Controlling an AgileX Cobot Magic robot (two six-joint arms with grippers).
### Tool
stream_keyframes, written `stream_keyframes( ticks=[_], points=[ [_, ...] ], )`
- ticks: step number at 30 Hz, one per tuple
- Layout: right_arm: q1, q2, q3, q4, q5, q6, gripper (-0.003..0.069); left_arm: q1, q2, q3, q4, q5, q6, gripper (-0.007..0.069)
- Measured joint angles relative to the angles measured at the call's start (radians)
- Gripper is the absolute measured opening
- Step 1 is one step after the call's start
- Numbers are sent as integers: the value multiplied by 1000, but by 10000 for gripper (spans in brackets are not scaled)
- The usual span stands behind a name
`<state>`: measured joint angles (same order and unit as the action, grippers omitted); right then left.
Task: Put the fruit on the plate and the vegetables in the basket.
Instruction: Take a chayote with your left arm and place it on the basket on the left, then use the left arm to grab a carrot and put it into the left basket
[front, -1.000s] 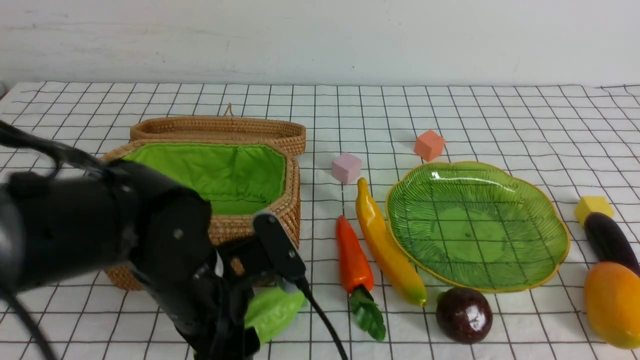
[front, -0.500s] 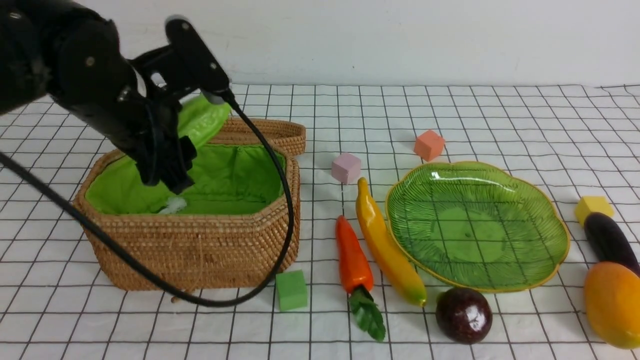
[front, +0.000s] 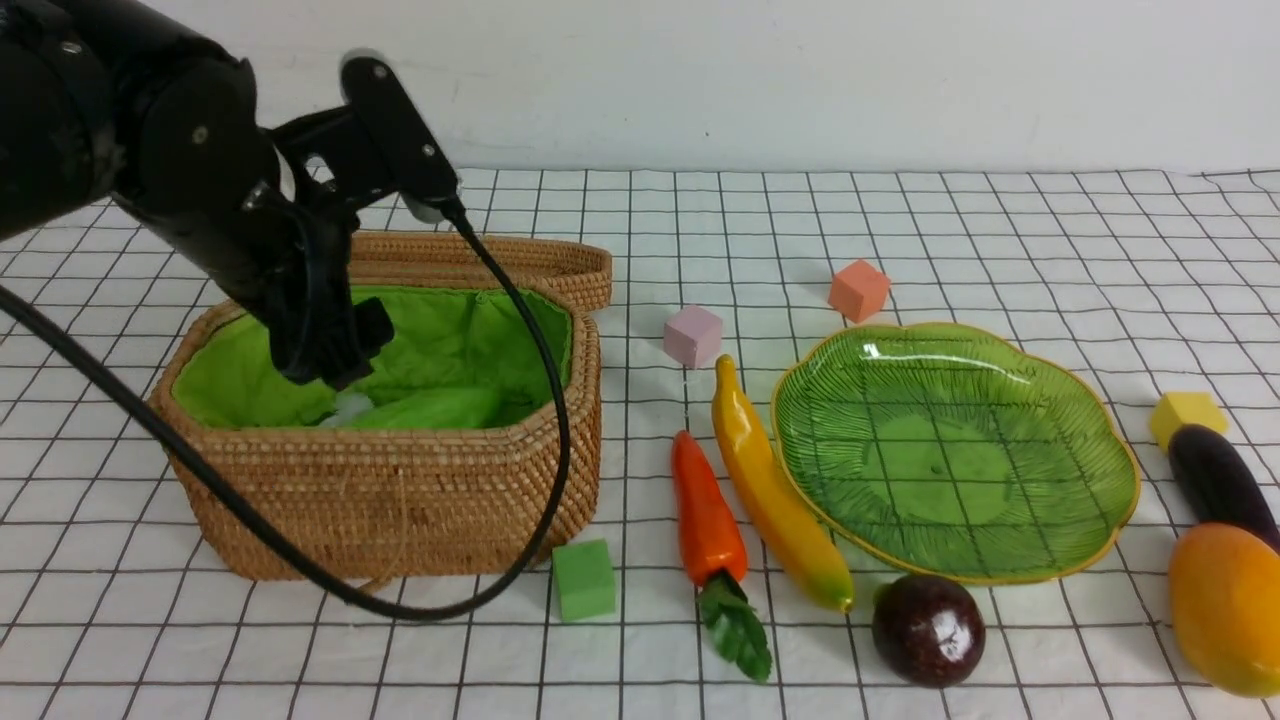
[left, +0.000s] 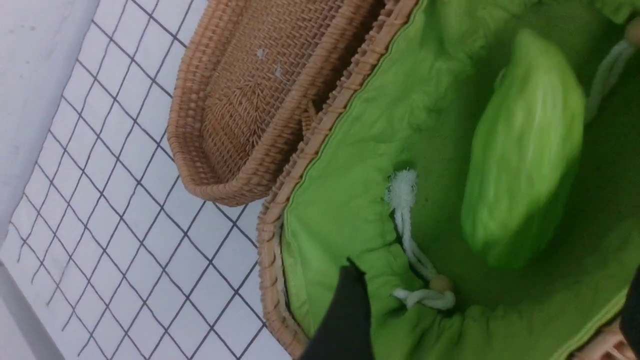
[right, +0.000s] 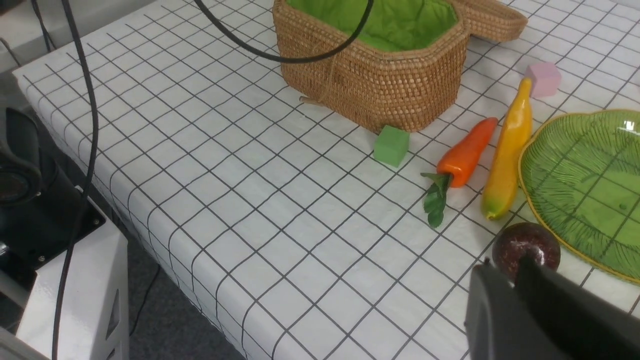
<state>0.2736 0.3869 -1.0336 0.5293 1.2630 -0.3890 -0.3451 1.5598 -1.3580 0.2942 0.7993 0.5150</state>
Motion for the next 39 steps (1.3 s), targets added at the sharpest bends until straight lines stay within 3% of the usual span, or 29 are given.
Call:
stream_keyframes(
  ticks=[3, 5, 8, 11, 12, 14, 18, 21, 22, 23, 27, 30, 39],
  points=[
    [0, 0, 0, -1, 0, 0, 88, 0, -41, 0, -79, 24, -35, 634],
    [0, 0, -1, -1, 0, 0, 89, 0, -70, 0, -185, 37, -106, 573],
    [0, 0, -1, -1, 0, 0, 90, -20, -98, -2, -346, 64, -224, 412],
    [0, 0, -1, -11, 0, 20, 90, -136, -101, -1, -428, 135, -365, 94],
    [0, 0, -1, -18, 0, 35, 90, -193, -91, 0, -428, 159, -405, 33],
    [0, 0, -1, -51, 0, 82, 90, -273, -67, 1, -424, 192, -483, -13],
    [0, 0, -1, -141, 0, 165, 91, -421, 37, -22, -406, 206, -614, -8],
    [0, 0, -1, -180, 0, 193, 95, -468, 136, -78, -390, 219, -686, 55],
    [0, 0, -1, -188, 0, 199, 97, -476, 215, -124, -376, 230, -728, 134],
    [0, 0, -1, -190, 0, 200, 97, -476, 223, -130, -376, 231, -734, 144],
    [0, 0, -1, -190, 0, 200, 101, -475, 381, -258, -294, 236, -850, 365],
    [0, 0, -1, -192, 0, 200, 105, -475, 469, -339, -210, 225, -926, 466],
    [0, 0, -1, -193, 0, 192, 111, -473, 617, -402, -28, 178, -1009, 498]
  ],
)
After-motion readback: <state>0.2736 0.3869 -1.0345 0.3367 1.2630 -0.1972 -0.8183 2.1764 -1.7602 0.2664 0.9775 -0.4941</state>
